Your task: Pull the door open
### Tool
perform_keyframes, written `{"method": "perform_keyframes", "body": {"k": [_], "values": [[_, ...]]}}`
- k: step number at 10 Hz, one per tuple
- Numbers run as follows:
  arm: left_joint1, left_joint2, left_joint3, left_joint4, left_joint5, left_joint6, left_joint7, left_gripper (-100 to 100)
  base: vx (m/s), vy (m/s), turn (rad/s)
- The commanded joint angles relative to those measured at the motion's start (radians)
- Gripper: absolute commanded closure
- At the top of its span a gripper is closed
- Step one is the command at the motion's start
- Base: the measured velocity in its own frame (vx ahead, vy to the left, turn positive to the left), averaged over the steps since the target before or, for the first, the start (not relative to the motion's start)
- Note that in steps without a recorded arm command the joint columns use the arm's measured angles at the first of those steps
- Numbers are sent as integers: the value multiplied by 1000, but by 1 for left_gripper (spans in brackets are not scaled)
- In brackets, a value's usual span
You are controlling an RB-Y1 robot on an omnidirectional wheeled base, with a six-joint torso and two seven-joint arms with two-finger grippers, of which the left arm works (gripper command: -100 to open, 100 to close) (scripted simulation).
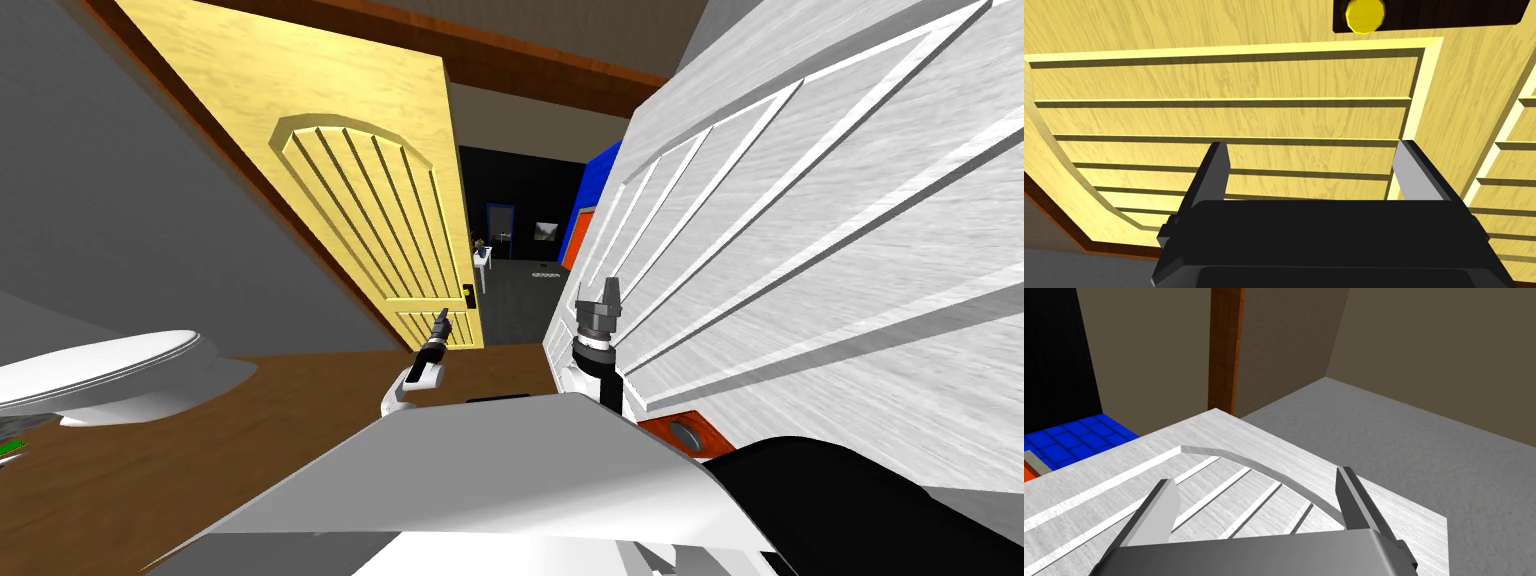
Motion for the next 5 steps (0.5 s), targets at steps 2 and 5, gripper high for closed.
{"method": "perform_keyframes", "body": {"k": [2,5], "values": [[-30,7,-3,66,12,9,17,-100,181,22,-55],[-60,11,-7,132,22,14,30,-100,174,35,-51]]}}
